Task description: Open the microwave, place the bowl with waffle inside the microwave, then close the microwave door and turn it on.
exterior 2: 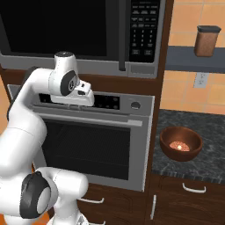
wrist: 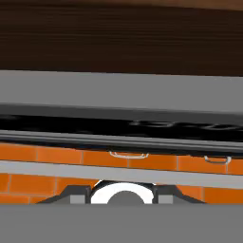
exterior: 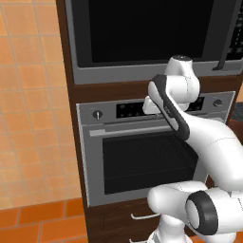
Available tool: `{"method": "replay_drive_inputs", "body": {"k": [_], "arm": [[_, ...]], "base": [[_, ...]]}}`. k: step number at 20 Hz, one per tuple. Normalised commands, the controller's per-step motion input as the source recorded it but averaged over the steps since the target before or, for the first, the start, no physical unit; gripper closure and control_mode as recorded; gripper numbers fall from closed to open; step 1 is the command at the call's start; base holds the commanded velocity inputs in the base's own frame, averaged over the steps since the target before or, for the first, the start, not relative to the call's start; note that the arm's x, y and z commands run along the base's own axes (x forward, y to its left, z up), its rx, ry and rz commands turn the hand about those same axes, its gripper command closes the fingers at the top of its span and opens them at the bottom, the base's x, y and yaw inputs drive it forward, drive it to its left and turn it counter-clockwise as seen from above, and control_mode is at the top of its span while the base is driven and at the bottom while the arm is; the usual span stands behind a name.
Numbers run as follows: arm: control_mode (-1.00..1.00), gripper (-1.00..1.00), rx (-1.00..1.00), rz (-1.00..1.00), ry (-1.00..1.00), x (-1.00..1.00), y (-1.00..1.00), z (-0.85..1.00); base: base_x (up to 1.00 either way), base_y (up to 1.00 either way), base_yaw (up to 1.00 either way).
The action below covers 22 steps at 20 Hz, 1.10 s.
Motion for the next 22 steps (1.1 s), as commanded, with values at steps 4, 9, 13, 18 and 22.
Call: {"method": "replay_drive_inputs", "body": {"k": [4,9,13,18,22], "arm": [[-1.0,-1.0,0.04,-0.02,-0.18,-0.26,-0.16,0.07],[-1.0,-1.0,0.27,-0.01,-0.79,-0.57,-0.62,0.44],[-1.0,-1.0,0.02,0.0,-0.01,0.0,-0.41,0.01],[-1.0,-1.0,0.15,0.02,-0.2,-0.32,-0.77,0.4],[-1.0,-1.0,0.16,0.0,-0.33,-0.5,-0.87,0.96]], "base": [[0.0,0.0,0.0],[0.0,0.0,0.0],[0.0,0.0,0.0],[0.0,0.0,0.0],[0.0,0.0,0.0]]}}
